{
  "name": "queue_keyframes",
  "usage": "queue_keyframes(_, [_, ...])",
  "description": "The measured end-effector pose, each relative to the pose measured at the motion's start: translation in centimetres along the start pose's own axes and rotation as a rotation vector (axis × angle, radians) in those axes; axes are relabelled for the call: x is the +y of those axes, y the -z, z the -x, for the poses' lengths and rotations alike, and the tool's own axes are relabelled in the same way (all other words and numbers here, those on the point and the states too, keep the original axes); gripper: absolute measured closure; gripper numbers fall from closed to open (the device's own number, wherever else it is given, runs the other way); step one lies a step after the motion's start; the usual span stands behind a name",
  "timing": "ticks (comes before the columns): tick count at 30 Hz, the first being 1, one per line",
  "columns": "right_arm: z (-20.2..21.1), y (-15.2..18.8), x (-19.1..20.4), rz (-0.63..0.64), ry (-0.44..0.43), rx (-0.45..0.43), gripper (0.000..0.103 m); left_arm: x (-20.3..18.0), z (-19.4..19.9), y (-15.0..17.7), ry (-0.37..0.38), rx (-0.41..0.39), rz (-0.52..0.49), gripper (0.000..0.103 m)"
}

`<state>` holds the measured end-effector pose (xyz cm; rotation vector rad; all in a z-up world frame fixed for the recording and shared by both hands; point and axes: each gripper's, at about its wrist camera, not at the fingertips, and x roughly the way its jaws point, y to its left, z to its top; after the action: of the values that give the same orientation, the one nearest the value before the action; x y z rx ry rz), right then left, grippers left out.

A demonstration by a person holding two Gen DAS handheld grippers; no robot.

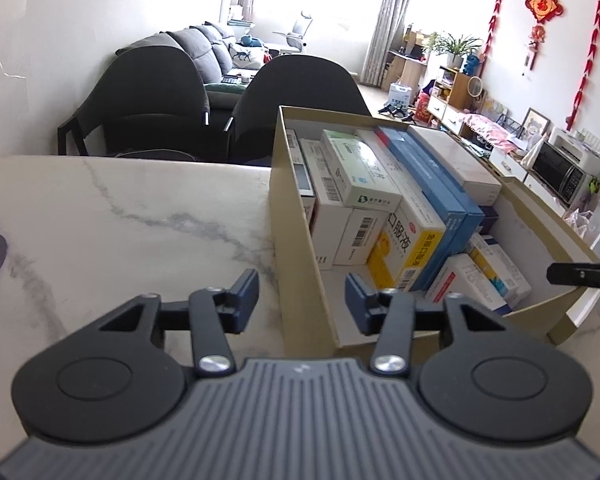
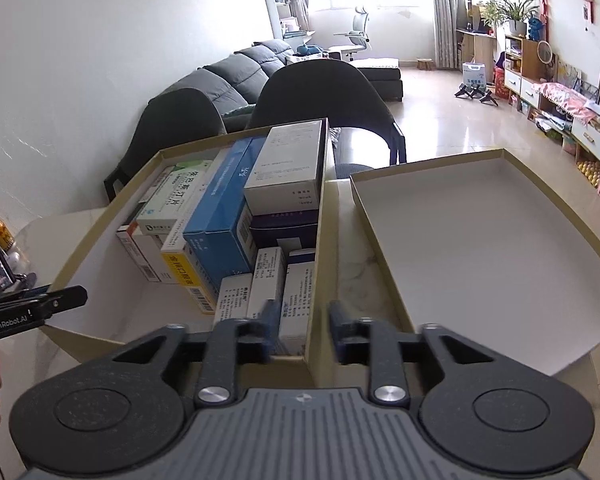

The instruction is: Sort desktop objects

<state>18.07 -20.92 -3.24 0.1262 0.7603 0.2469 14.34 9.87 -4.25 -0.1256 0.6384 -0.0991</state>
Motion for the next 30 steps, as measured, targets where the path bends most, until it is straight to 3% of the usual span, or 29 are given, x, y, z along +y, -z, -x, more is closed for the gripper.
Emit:
queue_keyframes(3, [1.1, 0.4, -0.3, -0.01, -0.005, -0.016, 0.038, -0.6, 0.7, 0.1, -0.003, -0.019, -0.013, 0.018])
queue_keyframes(7, [2.8, 1.3, -0.8, -0.019, 0.002, -0.049, 0.023, -2.2, 2.3, 0.4, 0.008, -0.07, -0.046, 0.008])
queue_keyframes(9, [3.8, 2.0, -1.1, -0.018, 0.013, -0.061, 0.02, -3.0, 3.1, 0.5, 0.014, -0.096, -0.063, 0.002])
queue_keyframes(13, [5.8, 4.0, -2.1, -0.022, 0.051, -0.092, 0.016, -4.8, 4.6, 0.8, 0.034, -0.147, -0.1, 0.0])
queue_keyframes(30, [12.0, 12.8, -9.2, -0.237, 0.194, -0.152, 0.01, -17.4, 6.4, 3.1, 0.371, -0.222, -0.332, 0.0])
